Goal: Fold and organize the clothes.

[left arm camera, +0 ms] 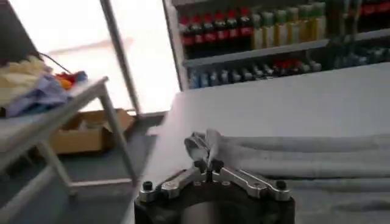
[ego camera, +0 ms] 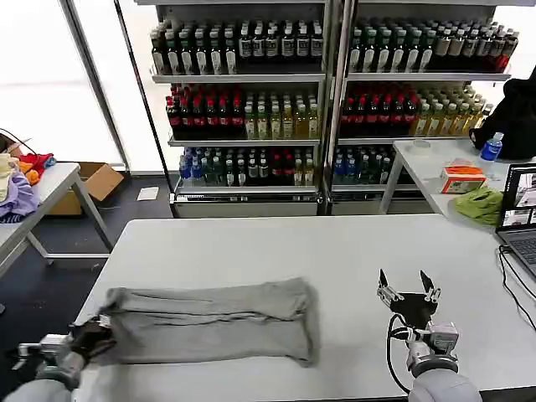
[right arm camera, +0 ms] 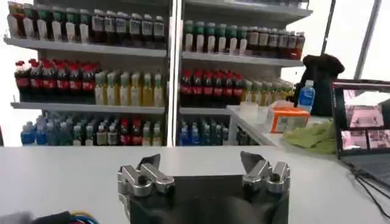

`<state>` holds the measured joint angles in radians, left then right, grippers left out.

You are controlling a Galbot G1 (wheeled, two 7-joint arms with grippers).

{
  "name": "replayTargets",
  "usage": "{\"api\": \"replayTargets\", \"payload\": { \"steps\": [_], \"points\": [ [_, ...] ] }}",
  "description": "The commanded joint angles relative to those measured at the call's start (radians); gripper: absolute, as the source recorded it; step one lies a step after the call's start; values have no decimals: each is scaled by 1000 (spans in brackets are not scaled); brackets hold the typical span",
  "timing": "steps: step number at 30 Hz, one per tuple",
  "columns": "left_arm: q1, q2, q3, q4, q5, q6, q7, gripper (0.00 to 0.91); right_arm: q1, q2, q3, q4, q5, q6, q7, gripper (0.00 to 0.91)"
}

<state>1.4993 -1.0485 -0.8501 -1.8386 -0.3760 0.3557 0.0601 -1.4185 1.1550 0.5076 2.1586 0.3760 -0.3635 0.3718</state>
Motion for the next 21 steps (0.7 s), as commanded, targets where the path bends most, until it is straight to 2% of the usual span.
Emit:
{"api": "replayTargets", "payload": {
  "steps": [1, 5, 7, 14, 17, 21],
  "points": [
    [18, 244, -318, 107, 35, -76, 31, 0, 13, 2, -1, 8, 13, -4, 2, 907],
    [12, 194, -238, 10, 72, -54, 36, 0, -1, 10, 3, 17, 13, -2, 6, 907],
    [24, 146, -166, -51, 157, -72, 53, 0, -15, 13, 5, 31, 15, -3, 11, 907],
    [46, -13, 111, -234, 174, 2, 16, 0, -85, 12, 52, 61, 5, 3, 14, 907],
    [15, -64, 254, -275, 153, 54, -34, 0, -112, 19, 72, 66, -5, 10, 19, 907],
    [-28, -105, 362, -261, 155, 83, -60, 0, -147, 27, 91, 83, -10, 18, 19, 907]
  ]
}}
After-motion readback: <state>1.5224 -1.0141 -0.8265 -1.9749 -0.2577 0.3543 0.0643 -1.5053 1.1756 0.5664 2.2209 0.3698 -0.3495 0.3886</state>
